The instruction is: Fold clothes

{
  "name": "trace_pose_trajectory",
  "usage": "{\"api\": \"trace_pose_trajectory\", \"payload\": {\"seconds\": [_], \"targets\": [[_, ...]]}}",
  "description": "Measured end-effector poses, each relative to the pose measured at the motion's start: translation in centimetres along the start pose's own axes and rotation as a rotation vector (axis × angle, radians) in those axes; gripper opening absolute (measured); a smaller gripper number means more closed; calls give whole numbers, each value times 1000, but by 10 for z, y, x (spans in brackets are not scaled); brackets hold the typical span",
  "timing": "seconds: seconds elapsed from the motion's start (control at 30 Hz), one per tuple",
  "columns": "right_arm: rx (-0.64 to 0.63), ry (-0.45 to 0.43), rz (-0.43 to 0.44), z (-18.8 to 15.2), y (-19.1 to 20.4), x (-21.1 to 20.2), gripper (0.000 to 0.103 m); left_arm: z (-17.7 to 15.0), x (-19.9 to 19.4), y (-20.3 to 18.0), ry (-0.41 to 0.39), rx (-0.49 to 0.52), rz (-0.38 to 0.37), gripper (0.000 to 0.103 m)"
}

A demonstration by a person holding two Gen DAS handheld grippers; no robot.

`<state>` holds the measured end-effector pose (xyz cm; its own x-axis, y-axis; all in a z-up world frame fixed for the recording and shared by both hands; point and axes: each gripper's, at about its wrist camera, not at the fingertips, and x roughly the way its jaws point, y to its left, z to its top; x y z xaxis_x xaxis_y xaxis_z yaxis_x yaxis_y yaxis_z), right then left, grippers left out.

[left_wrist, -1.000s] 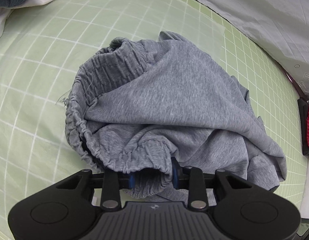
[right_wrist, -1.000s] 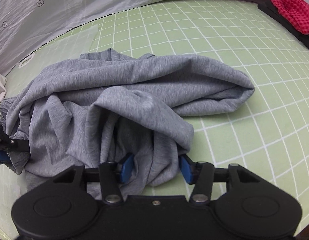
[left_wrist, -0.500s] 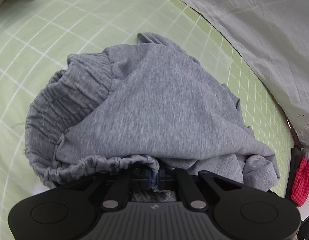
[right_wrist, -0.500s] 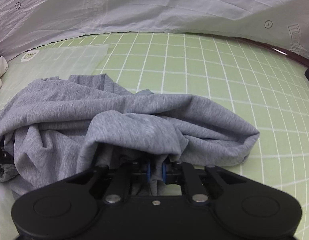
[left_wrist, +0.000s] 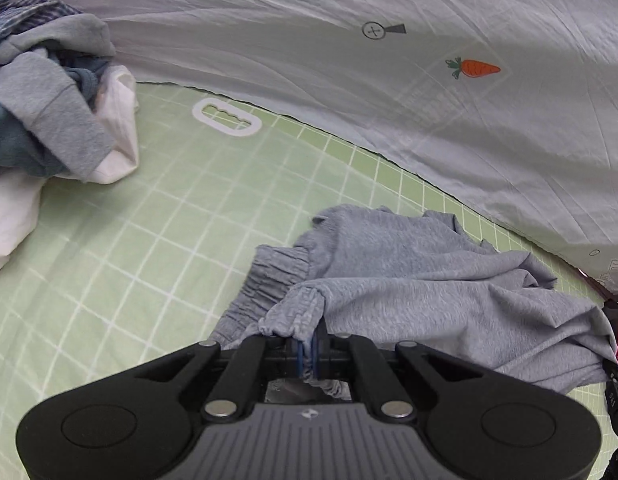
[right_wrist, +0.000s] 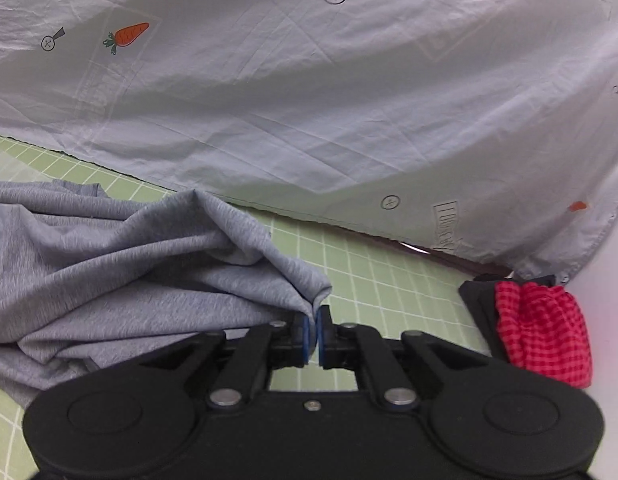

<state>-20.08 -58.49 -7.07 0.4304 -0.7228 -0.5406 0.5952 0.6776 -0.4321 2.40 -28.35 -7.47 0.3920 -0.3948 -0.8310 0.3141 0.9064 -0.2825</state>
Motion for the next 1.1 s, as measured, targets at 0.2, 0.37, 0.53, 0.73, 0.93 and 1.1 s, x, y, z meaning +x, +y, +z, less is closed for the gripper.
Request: {"api": "trace_pose_trajectory", "payload": {"seconds": [0.2, 0.37, 0.53, 0.73, 0.93, 1.1], "targets": [[93, -34, 19, -33, -22, -70, 4, -23, -52, 68, -93, -117, 65, 4], [162, 123, 158, -73, -7, -70, 22, -58, -38, 101, 14, -216, 75, 6], [333, 130, 192, -81, -18, -77, 44, -89, -34, 102, 75, -260, 59, 27], [667, 162, 265, -91, -57, -62, 50, -91, -33, 123, 95, -371, 26, 37], [734, 137, 194, -90, -75, -66, 56, -88, -43, 141, 58, -448, 61, 41], [652, 151, 167, -87, -74, -62, 58, -85, -43, 139, 61, -429, 78, 41]]}}
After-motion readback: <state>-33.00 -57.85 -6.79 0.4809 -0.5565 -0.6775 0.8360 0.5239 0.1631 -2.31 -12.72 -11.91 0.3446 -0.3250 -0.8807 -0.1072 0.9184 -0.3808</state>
